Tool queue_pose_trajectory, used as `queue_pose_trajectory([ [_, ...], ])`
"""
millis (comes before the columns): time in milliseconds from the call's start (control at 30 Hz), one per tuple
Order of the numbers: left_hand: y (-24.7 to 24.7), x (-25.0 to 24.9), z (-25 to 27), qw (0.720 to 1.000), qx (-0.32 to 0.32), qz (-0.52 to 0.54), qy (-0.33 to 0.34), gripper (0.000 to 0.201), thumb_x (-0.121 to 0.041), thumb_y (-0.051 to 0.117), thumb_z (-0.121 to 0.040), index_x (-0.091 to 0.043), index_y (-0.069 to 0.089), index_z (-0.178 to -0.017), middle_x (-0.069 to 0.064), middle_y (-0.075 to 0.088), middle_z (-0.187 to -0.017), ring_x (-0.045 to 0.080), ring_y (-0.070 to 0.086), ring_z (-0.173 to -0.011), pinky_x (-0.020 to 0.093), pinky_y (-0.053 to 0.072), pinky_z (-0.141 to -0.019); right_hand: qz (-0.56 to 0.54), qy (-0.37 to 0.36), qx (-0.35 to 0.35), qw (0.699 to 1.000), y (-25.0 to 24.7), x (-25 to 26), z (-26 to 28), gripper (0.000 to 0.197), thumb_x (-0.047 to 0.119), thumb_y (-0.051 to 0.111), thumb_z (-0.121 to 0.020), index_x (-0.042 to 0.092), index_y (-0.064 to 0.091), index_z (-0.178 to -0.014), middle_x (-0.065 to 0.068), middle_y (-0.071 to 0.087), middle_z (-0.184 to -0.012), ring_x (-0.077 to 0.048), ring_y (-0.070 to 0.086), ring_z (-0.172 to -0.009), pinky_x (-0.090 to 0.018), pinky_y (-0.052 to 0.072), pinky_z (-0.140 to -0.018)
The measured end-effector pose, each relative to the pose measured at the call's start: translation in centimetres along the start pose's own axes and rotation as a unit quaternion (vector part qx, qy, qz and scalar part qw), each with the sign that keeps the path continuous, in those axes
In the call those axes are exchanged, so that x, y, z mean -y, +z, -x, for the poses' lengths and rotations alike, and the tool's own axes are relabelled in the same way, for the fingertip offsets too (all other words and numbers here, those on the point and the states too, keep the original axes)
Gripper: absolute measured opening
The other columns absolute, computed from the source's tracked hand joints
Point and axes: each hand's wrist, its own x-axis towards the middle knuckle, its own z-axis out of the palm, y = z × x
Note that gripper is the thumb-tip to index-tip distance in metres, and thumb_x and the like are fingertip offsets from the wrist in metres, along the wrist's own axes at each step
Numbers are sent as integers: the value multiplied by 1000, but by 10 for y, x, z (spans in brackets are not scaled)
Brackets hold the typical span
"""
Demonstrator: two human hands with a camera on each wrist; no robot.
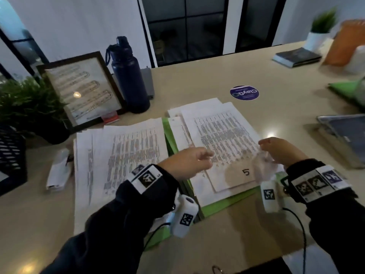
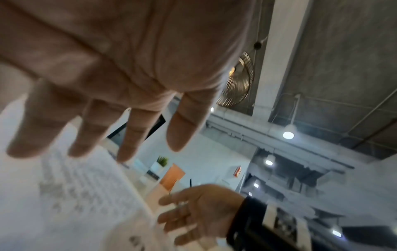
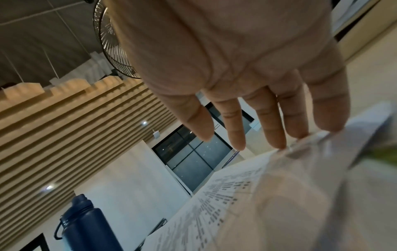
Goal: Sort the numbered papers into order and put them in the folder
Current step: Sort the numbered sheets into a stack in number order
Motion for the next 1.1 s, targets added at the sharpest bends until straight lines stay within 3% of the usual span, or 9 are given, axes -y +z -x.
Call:
queue_pose_trajectory([
  [200, 29, -3, -45, 991, -37, -110, -64, 63, -32, 46, -94, -19, 18, -149, 7, 18, -157, 25, 29, -139, 31, 29, -109, 29, 3, -34, 999, -12, -21, -2, 40, 14, 55, -90, 4, 51, -129, -18, 57, -121, -21, 48, -90, -28, 37, -77],
  [333, 22, 14, -53, 965, -106, 201, -128, 87, -23, 60, -89, -30, -2, -149, 14, 35, -143, 29, 57, -104, 40, 53, -89, 43, -10, -35, 998, -3, -14, 0, 42, 12, 57, -89, 5, 50, -130, -17, 55, -129, -25, 54, -97, -30, 41, -84],
  [433, 22, 21, -55, 911, -118, 363, -156, 95, -13, 65, -86, -32, -4, -148, 11, 55, -96, 28, 57, -81, 38, 50, -76, 105, -49, -73, 991, 9, -2, 2, 42, 11, 54, -89, 7, 50, -131, -15, 51, -134, -29, 53, -115, -30, 40, -96],
  [567, 21, 24, -57, 901, -107, 380, -178, 62, -11, 62, -87, -9, 27, -139, 9, 55, -78, 16, 51, -55, 25, 40, -53, 154, -61, -154, 974, 10, 12, 6, 43, 5, 45, -87, 9, 51, -129, -18, 40, -132, -37, 51, -113, -40, 43, -96],
  [667, 21, 23, -57, 896, -66, 396, -190, 10, -15, 56, -91, -7, 51, -96, 4, 60, -68, 8, 40, -40, 18, 30, -41, 154, -64, -167, 972, 3, 10, 5, 42, 1, 44, -85, 11, 55, -124, -18, 41, -129, -37, 52, -109, -41, 45, -94],
  [833, 33, 17, -58, 905, -55, 381, -183, 15, -21, 62, -88, -9, 58, -79, 1, 62, -52, 9, 47, -37, 15, 40, -42, -110, -20, -1, 994, -3, -3, 1, 36, -9, 44, -85, 11, 63, -108, -6, 60, -81, -20, 58, -61, -25, 50, -48],
  [900, 34, 14, -59, 911, -87, 368, -167, 47, -41, 72, -76, -4, 62, -103, 10, 72, -92, 20, 67, -74, 30, 56, -73, -255, 1, 25, 967, -3, -5, 1, 35, -9, 41, -88, 8, 62, -110, 0, 63, -64, -9, 56, -44, -16, 44, -38],
  [967, 31, 14, -60, 904, -94, 385, -158, 70, -58, 73, -68, -12, 57, -118, 10, 64, -118, 27, 63, -104, 44, 48, -96, -433, 24, 21, 901, -7, -3, 0, 32, -9, 37, -92, 6, 60, -107, -3, 61, -58, -4, 50, -33, -12, 39, -34],
  [1100, 16, 21, -58, 875, -125, 455, -112, 27, -32, 50, -95, -13, 50, -115, 10, 58, -82, 23, 57, -65, 31, 50, -56, -584, 45, 32, 810, -18, 2, -3, 27, -8, 34, -93, 3, 58, -97, -14, 55, -83, -5, 56, -37, -10, 41, -37],
])
